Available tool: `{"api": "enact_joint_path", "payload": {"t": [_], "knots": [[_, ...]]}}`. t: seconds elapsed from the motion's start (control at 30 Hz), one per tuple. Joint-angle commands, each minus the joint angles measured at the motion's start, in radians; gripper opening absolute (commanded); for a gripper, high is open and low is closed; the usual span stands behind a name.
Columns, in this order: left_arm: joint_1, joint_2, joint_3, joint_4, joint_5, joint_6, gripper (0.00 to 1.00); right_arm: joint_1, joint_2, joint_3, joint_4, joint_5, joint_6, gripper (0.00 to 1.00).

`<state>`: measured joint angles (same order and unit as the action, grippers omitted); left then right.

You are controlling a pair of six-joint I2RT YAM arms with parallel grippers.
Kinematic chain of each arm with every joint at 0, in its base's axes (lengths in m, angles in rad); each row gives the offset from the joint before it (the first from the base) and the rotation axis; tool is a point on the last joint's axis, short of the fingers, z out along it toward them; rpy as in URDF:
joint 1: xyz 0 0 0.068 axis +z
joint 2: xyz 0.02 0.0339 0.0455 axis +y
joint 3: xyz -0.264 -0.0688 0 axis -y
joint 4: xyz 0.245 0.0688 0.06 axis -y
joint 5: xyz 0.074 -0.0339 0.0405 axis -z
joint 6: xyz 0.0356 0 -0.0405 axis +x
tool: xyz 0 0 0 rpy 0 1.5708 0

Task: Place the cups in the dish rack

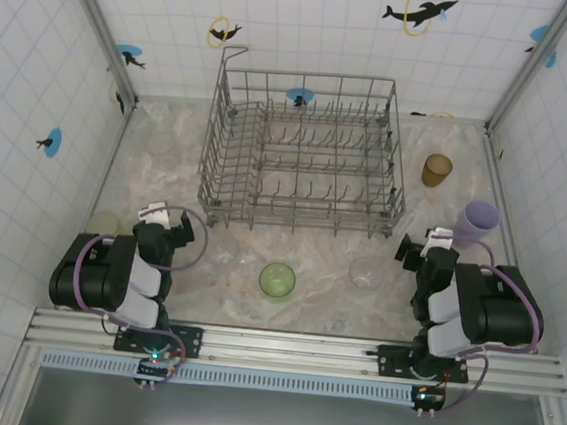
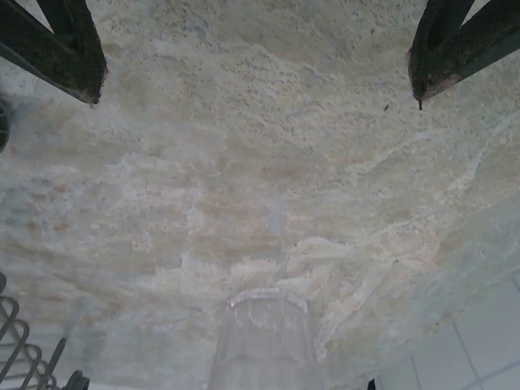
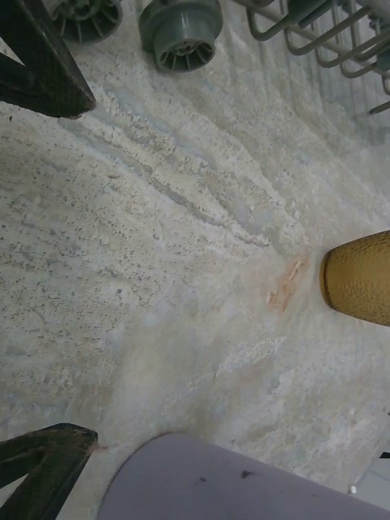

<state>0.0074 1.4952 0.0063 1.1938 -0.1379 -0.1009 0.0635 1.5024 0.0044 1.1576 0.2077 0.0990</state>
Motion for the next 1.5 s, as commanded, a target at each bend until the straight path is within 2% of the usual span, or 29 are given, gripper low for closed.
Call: {"api": "enact_joint_path", "payload": {"t": [0.0,1.07,1.47], "knots": [[0.012,0.018,-0.007,0.087,0.026,0.03,0.98,-0.007,0.015,-0.008,0.108,-0.013,-0.021,1.0],[0.01,0.013,-0.009,0.089,0.019,0.031,0.98,0.009,-0.012,-0.003,0.072,-0.014,-0.041,1.0],[-0.034,-0.111,0.194,-0.349,-0.241,-0.026,0.98,0.074,-0.174,0.079,-0.192,0.088,-0.079,1.0]]}}
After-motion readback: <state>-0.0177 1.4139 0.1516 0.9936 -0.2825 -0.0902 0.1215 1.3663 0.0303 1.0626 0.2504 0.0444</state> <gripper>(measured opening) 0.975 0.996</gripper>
